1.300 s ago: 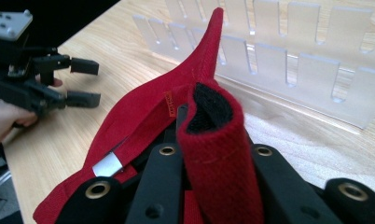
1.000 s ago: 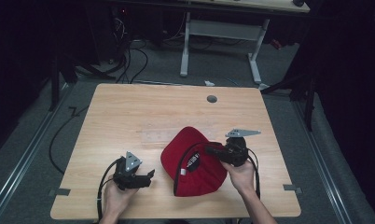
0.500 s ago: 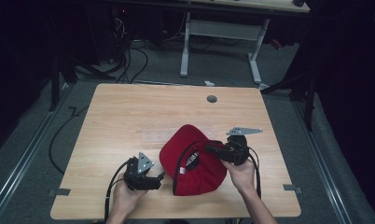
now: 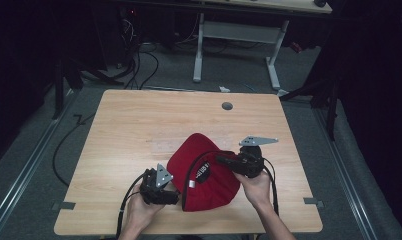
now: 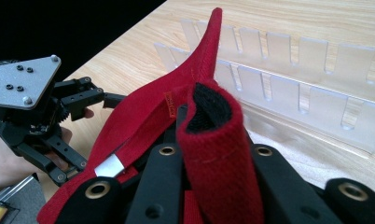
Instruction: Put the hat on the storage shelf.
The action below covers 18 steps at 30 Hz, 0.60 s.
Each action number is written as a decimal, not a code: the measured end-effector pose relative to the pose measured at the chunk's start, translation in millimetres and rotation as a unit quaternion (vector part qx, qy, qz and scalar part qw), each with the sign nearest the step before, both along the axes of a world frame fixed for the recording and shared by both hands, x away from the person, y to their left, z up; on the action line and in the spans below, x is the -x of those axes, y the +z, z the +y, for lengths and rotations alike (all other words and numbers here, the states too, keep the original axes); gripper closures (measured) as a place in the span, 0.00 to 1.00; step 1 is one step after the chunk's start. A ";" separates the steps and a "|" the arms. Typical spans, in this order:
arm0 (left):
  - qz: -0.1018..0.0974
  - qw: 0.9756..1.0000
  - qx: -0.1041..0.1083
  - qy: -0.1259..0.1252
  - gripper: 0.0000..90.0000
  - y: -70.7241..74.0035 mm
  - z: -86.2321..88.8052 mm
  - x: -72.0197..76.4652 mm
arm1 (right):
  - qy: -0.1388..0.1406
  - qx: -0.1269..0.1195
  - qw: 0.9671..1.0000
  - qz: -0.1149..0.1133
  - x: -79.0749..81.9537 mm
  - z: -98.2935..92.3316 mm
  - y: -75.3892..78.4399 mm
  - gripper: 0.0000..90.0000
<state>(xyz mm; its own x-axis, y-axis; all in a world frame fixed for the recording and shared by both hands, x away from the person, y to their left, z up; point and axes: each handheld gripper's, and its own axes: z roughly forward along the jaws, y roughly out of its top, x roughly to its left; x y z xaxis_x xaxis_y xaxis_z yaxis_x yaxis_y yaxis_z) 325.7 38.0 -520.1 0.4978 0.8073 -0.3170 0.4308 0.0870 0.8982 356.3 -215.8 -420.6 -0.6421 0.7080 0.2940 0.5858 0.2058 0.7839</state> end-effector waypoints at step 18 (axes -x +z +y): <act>-0.027 0.999 -0.017 -0.013 0.14 7.1 1.2 5.9 | 0.003 0.040 0.999 0.023 -2.1 6.7 -8.0 0.91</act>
